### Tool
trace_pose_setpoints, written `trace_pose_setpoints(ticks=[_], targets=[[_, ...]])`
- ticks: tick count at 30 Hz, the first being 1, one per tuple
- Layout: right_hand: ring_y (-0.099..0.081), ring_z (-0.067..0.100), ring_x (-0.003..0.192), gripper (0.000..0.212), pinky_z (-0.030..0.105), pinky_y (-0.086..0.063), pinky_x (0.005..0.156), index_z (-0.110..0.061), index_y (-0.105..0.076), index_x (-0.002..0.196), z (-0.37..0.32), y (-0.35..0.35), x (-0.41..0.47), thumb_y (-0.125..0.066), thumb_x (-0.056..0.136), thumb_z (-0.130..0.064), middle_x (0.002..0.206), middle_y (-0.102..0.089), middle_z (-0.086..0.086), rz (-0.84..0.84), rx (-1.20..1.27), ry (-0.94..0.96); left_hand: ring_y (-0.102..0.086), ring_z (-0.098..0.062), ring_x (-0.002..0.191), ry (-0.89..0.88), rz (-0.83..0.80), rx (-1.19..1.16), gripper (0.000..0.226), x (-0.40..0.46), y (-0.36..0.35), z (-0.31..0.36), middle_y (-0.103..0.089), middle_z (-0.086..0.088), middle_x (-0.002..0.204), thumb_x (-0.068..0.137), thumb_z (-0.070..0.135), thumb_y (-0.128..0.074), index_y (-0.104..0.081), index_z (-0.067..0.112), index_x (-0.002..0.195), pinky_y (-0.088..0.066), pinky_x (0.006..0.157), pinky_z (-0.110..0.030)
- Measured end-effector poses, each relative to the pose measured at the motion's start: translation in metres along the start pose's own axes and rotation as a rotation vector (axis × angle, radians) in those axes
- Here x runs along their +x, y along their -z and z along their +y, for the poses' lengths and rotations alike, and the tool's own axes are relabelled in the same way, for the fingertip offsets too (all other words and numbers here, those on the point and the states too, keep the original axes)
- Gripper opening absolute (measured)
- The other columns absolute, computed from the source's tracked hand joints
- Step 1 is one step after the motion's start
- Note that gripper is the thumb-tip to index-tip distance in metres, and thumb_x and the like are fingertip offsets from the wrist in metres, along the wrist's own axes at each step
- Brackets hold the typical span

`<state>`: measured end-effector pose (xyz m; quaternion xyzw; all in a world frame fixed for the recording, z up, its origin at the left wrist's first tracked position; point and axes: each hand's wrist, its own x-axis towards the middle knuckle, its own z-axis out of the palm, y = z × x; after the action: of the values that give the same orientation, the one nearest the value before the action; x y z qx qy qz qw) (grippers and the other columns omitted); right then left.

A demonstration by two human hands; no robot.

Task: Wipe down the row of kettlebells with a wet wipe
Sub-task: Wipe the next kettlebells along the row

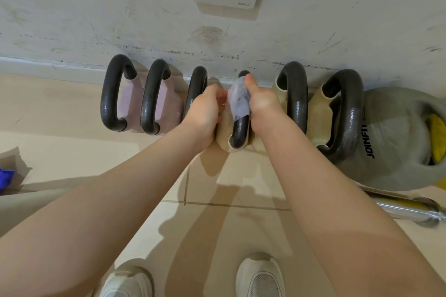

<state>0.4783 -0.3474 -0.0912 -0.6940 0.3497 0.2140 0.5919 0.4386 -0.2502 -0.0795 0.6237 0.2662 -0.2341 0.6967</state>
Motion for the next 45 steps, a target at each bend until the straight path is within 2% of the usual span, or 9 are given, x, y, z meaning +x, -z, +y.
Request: trace_pose_setpoints(ticks=[4,10,16,20,26,32,36,40,45], targets=[[-0.058,0.021,0.107,0.043,0.028,-0.043,0.091,-0.003,-0.056,0.117,0.016,0.001,-0.008,-0.047,0.094,-0.039,0.119,-0.062,0.008,-0.06,0.197,-0.048,-0.061,-0.004,0.054,-0.008,-0.008,0.009,0.043,0.002,0.002,0.001,-0.067,0.006,0.058,0.098,0.031,-0.031,-0.063,0.019,0.073,-0.044,0.041,-0.006],[-0.058,0.0,0.088,0.017,0.008,-0.045,0.075,-0.021,-0.055,0.106,0.08,0.014,-0.029,-0.043,0.097,-0.03,0.096,-0.061,-0.008,-0.284,0.163,0.171,-0.063,-0.025,0.099,0.04,0.02,0.093,0.034,-0.007,0.0,-0.008,-0.071,-0.004,0.093,0.094,0.029,-0.037,-0.068,0.021,0.081,-0.047,0.094,-0.035],[-0.034,0.017,0.133,0.038,0.048,-0.02,0.115,-0.029,-0.046,0.126,0.133,0.011,-0.022,-0.053,0.089,-0.029,0.128,-0.052,-0.01,-0.092,-0.384,0.656,-0.045,-0.012,0.06,-0.103,0.0,0.34,0.024,-0.012,0.0,-0.021,-0.05,0.002,0.064,0.094,0.026,-0.048,-0.062,0.009,0.085,-0.04,0.064,-0.025],[0.001,0.003,0.14,0.054,0.034,0.014,0.114,-0.017,-0.025,0.145,0.132,0.012,-0.011,-0.046,0.095,-0.026,0.151,-0.03,0.0,-0.026,-0.692,0.748,-0.047,-0.003,0.049,-0.116,-0.051,0.323,0.012,-0.015,0.005,-0.025,-0.052,0.005,0.061,0.09,0.022,-0.057,-0.062,0.011,0.089,-0.037,0.057,-0.021],[-0.058,0.001,0.096,0.026,0.026,-0.045,0.093,-0.024,-0.04,0.116,0.124,0.001,-0.032,-0.048,0.094,-0.014,0.101,-0.057,-0.014,-0.202,-0.06,0.542,-0.049,-0.005,0.049,-0.136,-0.063,0.396,0.013,-0.014,0.005,-0.024,-0.055,0.003,0.067,0.086,0.015,-0.064,-0.057,0.021,0.076,-0.037,0.047,-0.014],[-0.052,0.002,0.095,0.041,0.035,-0.039,0.101,-0.037,-0.039,0.11,0.123,-0.009,-0.033,-0.043,0.092,0.0,0.106,-0.053,-0.011,-0.231,0.067,0.47,-0.055,-0.014,0.066,-0.162,-0.042,0.412,0.007,-0.014,0.002,-0.022,-0.058,0.0,0.075,0.085,0.016,-0.065,-0.059,0.017,0.083,-0.047,0.066,-0.027],[-0.048,-0.003,0.111,0.053,0.016,-0.036,0.099,-0.031,-0.025,0.131,0.125,-0.009,-0.043,-0.037,0.092,0.001,0.133,-0.038,-0.01,-0.266,0.153,0.585,-0.06,-0.018,0.077,-0.153,-0.01,0.411,0.027,-0.014,0.007,-0.02,-0.062,-0.003,0.092,0.089,0.026,-0.056,-0.057,0.01,0.111,-0.053,0.085,-0.038],[0.012,-0.009,0.138,0.066,0.018,-0.006,0.116,-0.026,0.008,0.14,0.133,-0.005,-0.041,-0.036,0.093,-0.014,0.148,0.015,-0.013,-0.134,-0.223,0.867,-0.058,-0.014,0.087,-0.097,-0.029,0.186,0.021,-0.019,0.015,-0.013,-0.057,0.002,0.093,0.094,0.035,-0.045,-0.055,0.017,0.099,-0.048,0.094,-0.033],[0.002,0.014,0.143,0.058,0.021,0.01,0.115,-0.01,-0.013,0.142,0.122,0.007,-0.02,-0.041,0.092,-0.015,0.155,-0.014,0.001,0.125,-1.006,1.2,-0.06,-0.023,0.103,-0.207,0.004,0.221,0.033,-0.028,0.025,-0.014,-0.065,-0.004,0.098,0.091,0.044,-0.041,-0.061,0.018,0.09,-0.044,0.099,-0.036]])
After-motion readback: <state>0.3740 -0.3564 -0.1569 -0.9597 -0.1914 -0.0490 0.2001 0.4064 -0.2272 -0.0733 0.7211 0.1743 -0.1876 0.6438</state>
